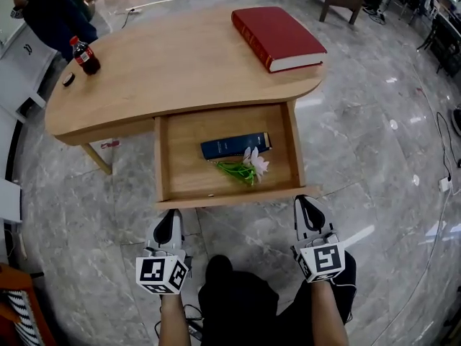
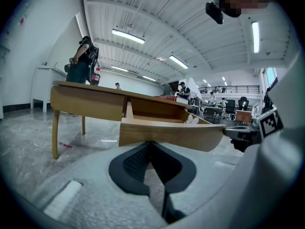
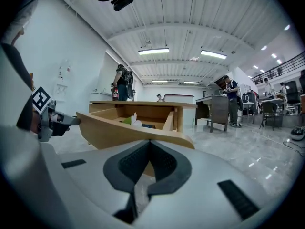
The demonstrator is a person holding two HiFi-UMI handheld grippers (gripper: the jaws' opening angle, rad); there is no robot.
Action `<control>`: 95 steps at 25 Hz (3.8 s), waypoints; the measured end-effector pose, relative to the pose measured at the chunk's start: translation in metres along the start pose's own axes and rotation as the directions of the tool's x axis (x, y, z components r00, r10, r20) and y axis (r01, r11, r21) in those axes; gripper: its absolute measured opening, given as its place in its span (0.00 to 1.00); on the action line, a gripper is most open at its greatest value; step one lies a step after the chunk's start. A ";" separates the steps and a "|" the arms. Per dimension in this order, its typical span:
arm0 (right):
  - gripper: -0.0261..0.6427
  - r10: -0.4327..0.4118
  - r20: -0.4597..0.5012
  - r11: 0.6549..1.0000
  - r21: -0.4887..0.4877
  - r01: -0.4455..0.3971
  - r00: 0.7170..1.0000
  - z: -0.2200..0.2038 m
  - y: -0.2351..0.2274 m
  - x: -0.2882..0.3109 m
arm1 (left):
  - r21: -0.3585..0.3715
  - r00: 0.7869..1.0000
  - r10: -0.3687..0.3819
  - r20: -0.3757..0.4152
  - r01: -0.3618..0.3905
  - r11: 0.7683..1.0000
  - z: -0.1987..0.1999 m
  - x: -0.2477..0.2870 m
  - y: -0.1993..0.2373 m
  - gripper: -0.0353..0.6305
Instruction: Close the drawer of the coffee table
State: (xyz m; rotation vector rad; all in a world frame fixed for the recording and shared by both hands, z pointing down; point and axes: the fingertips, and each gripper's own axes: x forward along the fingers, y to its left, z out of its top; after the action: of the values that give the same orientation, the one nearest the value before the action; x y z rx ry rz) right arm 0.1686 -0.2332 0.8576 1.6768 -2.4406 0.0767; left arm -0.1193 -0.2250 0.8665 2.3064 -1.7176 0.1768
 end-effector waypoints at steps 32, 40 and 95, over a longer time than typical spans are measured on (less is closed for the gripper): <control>0.06 -0.075 0.070 0.995 0.063 0.071 0.995 0.064 -0.028 0.076 | 0.024 0.998 -0.068 0.000 0.068 0.997 0.074 0.069 0.027 0.07; 0.06 -0.109 0.039 0.991 0.084 0.105 0.993 0.068 -0.042 0.103 | 0.038 0.996 -0.083 -0.040 0.085 0.996 0.080 0.098 0.032 0.07; 0.06 -0.082 0.019 0.985 0.153 0.078 0.996 0.085 -0.076 0.199 | -0.030 1.000 -0.023 -0.021 0.023 0.999 0.113 0.185 0.061 0.07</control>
State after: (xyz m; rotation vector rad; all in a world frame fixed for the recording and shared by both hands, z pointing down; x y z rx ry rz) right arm 0.1595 -0.4561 0.8046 1.8469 -2.4374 0.2385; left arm -0.1295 -0.4437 0.8126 2.2935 -1.6715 0.1690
